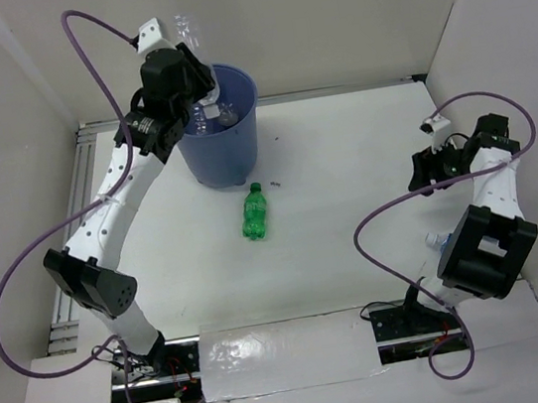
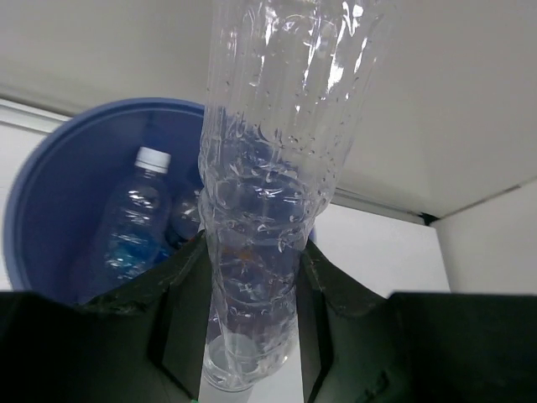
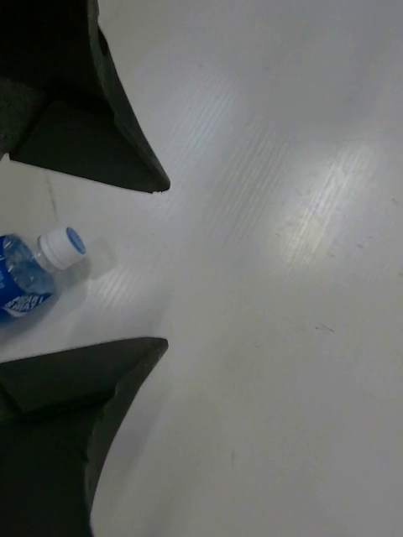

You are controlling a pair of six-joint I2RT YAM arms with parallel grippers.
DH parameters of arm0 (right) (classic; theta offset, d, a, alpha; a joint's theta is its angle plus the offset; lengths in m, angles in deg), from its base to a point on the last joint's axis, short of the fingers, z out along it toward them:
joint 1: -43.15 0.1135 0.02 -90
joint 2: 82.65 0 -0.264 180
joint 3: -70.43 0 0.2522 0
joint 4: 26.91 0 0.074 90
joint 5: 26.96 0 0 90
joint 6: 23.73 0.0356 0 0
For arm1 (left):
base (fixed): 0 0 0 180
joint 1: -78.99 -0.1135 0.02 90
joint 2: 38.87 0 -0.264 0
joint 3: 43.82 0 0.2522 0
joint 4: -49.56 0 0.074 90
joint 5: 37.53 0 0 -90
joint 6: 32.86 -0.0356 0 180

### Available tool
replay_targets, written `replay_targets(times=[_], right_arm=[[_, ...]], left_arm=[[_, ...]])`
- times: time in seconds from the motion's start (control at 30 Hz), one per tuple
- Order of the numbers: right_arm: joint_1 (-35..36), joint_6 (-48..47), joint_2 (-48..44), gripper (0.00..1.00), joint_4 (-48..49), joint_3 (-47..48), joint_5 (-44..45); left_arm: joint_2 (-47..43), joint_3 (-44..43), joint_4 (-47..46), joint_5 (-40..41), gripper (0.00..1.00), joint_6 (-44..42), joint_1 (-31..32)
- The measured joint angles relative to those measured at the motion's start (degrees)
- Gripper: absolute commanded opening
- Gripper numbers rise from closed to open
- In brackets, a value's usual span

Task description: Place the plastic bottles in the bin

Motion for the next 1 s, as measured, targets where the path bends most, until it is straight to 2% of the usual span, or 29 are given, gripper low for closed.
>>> replay_targets(times=[0.03, 0.1, 0.13, 0.17, 0.2, 0.43, 0.63, 0.77, 0.93, 1.0], right_arm=[[0.0, -0.94, -0.09, 0.84, -0.66, -0.24, 0.52], [-0.04, -2.69, -0.11, 0.91, -1.75, -0.24, 1.31], [-0.09, -3.89, -0.2, 0.93, -2.03, -0.24, 1.73], [-0.28, -5.03, -0.44, 0.94, -2.38, -0.24, 2.05], [-0.48, -6.05, -0.87, 0.94, -2.69, -0.28, 2.47], [-1.18, -15.1, -5.6, 0.94, -4.42, -1.05, 6.69], [-1.18, -27.19, -5.81, 0.89, -6.99, -4.85, 17.66], [-2.12, -33.62, -6.49, 0.89, -10.14, -10.69, 26.34], [-3.17, -37.55, -9.31, 0.91, -13.2, -13.9, 32.22], [-3.26, -38.07, -10.51, 0.91, -12.76, -16.04, 34.12]], left_arm=[[0.44, 0.2, 0.0, -0.07, 0.32, 0.09, -1.03], [1.77, 0.2, 0.26, -0.33, 0.51, 0.28, -3.28], [2.54, 0.17, 0.28, -0.35, 0.64, 0.39, -4.17], [3.5, 0.26, 0.31, -0.59, 0.92, 0.59, -5.09], [4.26, 0.48, 0.42, -0.9, 1.0, 0.42, -5.77], [8.44, 0.04, 2.25, -2.8, 1.0, 0.9, -8.39], [6.43, -1.6, 1.86, -4.76, 1.0, -3.65, -6.64], [-1.57, 4.72, -0.24, -6.86, 1.0, -10.69, -0.04], [-16.57, 21.29, -5.07, -10.51, 1.0, -17.86, 13.22], [-20.83, 27.74, -5.38, -11.13, 1.0, -18.58, 16.17]])
